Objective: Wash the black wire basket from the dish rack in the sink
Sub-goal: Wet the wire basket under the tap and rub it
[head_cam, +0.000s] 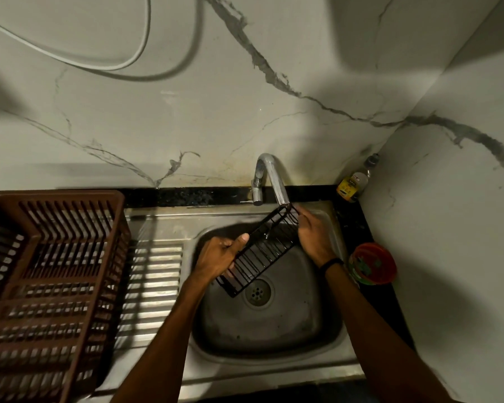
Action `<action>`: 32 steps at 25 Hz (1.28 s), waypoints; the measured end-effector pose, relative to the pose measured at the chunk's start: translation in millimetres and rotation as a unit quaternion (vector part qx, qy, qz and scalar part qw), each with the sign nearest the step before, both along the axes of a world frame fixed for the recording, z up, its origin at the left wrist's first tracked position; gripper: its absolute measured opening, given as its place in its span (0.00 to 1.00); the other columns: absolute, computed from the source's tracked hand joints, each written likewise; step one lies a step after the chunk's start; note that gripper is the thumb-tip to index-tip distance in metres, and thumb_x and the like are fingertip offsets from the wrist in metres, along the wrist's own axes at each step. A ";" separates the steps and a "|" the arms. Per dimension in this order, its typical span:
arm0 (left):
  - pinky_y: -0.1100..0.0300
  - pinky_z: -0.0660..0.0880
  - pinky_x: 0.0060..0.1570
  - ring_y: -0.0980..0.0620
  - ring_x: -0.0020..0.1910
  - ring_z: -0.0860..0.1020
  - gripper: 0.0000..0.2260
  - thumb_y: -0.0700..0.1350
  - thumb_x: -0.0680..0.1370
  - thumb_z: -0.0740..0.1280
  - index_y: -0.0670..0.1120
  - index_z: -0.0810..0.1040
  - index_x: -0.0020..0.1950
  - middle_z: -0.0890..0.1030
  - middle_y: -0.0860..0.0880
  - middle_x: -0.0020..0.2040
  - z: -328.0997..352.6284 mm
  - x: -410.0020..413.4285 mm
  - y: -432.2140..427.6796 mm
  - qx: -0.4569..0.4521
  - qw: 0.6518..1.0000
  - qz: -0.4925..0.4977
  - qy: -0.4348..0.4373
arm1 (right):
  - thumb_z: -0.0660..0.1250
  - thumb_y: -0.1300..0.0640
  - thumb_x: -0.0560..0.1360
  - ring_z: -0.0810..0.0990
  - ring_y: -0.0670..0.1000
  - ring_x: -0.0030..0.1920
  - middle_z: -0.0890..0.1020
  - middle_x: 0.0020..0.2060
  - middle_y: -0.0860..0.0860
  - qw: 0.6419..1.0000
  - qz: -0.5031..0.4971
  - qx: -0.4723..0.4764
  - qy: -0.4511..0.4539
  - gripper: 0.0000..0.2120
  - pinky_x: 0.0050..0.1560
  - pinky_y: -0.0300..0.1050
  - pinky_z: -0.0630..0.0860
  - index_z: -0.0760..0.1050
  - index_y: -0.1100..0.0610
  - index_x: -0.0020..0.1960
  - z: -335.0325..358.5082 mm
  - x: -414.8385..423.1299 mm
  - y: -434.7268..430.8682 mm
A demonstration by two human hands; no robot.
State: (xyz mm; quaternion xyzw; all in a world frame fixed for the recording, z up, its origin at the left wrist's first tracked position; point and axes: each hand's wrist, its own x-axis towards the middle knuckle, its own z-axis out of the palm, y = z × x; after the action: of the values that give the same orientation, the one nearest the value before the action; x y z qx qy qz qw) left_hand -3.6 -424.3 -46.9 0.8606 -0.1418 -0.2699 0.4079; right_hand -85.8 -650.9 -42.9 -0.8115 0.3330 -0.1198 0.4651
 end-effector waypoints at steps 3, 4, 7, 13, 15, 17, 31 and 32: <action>0.57 0.77 0.39 0.57 0.23 0.77 0.25 0.67 0.80 0.60 0.51 0.74 0.30 0.76 0.47 0.25 9.2 -2.8 -9.2 0.033 0.999 -0.023 -0.011 | 0.52 0.49 0.83 0.71 0.56 0.70 0.72 0.69 0.58 0.957 0.057 -0.263 0.111 0.24 0.69 0.53 0.69 0.61 0.58 0.77 0.8 11.0 16.1; 0.57 0.78 0.38 0.55 0.24 0.78 0.25 0.66 0.80 0.59 0.52 0.75 0.31 0.77 0.46 0.26 11.5 -1.8 -11.2 0.037 0.999 -0.021 -0.012 | 0.49 0.48 0.83 0.62 0.58 0.76 0.66 0.74 0.59 0.936 0.069 -0.319 0.128 0.26 0.75 0.56 0.61 0.59 0.61 0.77 0.4 13.4 24.8; 0.56 0.80 0.39 0.51 0.26 0.81 0.24 0.65 0.82 0.58 0.51 0.79 0.37 0.80 0.46 0.32 16.2 2.5 -11.1 0.044 0.999 -0.007 -0.004 | 0.47 0.47 0.83 0.53 0.60 0.78 0.59 0.76 0.63 0.897 0.161 -0.395 0.117 0.29 0.77 0.58 0.54 0.55 0.63 0.77 -6.2 9.2 65.5; 0.54 0.82 0.43 0.53 0.30 0.83 0.24 0.65 0.83 0.55 0.50 0.82 0.54 0.84 0.46 0.43 21.4 3.8 -23.1 0.054 0.999 0.006 -0.002 | 0.45 0.45 0.83 0.52 0.55 0.79 0.56 0.78 0.56 0.886 0.223 -0.394 0.100 0.28 0.78 0.57 0.52 0.48 0.56 0.79 -4.8 5.7 42.0; 0.51 0.81 0.48 0.51 0.32 0.84 0.26 0.66 0.82 0.54 0.49 0.83 0.50 0.83 0.46 0.40 27.2 6.7 -29.8 0.070 0.997 -0.006 -0.014 | 0.44 0.46 0.82 0.51 0.56 0.79 0.55 0.78 0.59 0.892 0.222 -0.376 0.116 0.29 0.78 0.57 0.50 0.49 0.59 0.79 -1.3 8.0 60.7; 0.57 0.78 0.43 0.52 0.30 0.83 0.26 0.64 0.83 0.55 0.47 0.83 0.47 0.83 0.47 0.37 33.0 8.2 -33.0 0.075 0.997 -0.006 -0.009 | 0.43 0.45 0.82 0.46 0.54 0.79 0.51 0.79 0.57 0.857 0.304 -0.407 0.091 0.30 0.78 0.55 0.46 0.47 0.59 0.80 -2.2 -1.1 68.7; 0.57 0.77 0.41 0.54 0.32 0.81 0.22 0.59 0.84 0.59 0.45 0.83 0.47 0.84 0.46 0.38 41.4 10.9 -39.7 0.085 0.996 -0.022 -0.002 | 0.45 0.47 0.83 0.47 0.55 0.79 0.51 0.78 0.58 0.876 0.275 -0.384 0.094 0.29 0.78 0.55 0.46 0.48 0.60 0.79 2.3 -5.6 66.8; 0.57 0.77 0.41 0.54 0.32 0.81 0.22 0.59 0.84 0.59 0.45 0.84 0.46 0.84 0.47 0.38 41.1 12.3 -39.9 0.077 0.997 -0.020 0.004 | 0.46 0.46 0.83 0.46 0.53 0.79 0.50 0.79 0.57 0.867 0.304 -0.388 0.078 0.29 0.79 0.55 0.46 0.48 0.59 0.79 2.3 -9.5 66.5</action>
State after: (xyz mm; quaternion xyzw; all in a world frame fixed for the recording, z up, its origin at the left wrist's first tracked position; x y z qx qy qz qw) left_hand 8.7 -464.2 -5.8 0.8854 -0.1360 -0.2913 0.3356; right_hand -95.2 -584.4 -40.6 -0.9942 0.0320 -0.0281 0.0983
